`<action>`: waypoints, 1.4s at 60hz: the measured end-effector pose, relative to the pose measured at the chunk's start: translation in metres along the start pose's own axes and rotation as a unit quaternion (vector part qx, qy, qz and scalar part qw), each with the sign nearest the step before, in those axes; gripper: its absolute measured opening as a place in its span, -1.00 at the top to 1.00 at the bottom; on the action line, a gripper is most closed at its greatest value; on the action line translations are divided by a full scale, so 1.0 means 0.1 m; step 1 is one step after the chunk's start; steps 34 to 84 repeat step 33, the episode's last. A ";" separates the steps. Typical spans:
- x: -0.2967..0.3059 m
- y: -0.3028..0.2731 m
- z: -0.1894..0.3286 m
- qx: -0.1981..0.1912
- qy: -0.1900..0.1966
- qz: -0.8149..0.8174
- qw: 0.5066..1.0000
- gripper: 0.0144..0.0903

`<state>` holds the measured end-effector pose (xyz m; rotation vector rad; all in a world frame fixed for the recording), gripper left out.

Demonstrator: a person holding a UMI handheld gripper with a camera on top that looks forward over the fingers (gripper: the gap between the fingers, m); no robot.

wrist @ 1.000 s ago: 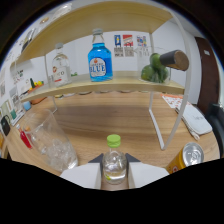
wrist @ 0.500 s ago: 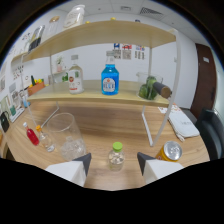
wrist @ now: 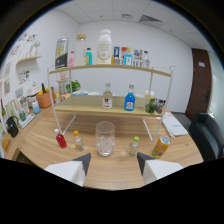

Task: Make me a cup of Vodka Sunrise.

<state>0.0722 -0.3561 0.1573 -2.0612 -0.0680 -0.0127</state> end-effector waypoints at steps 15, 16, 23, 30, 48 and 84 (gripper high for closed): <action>-0.38 -0.02 -0.11 0.000 -0.010 0.007 1.000 -0.89; -0.39 -0.02 -0.11 0.000 -0.009 0.008 1.000 -0.89; -0.44 -0.01 -0.10 -0.004 -0.007 0.011 1.000 -0.88; -0.42 0.00 -0.09 -0.008 0.004 0.020 1.000 -0.89; -0.42 -0.01 -0.08 -0.009 0.006 0.027 1.000 -0.89; -0.42 -0.01 -0.08 -0.009 0.006 0.027 1.000 -0.89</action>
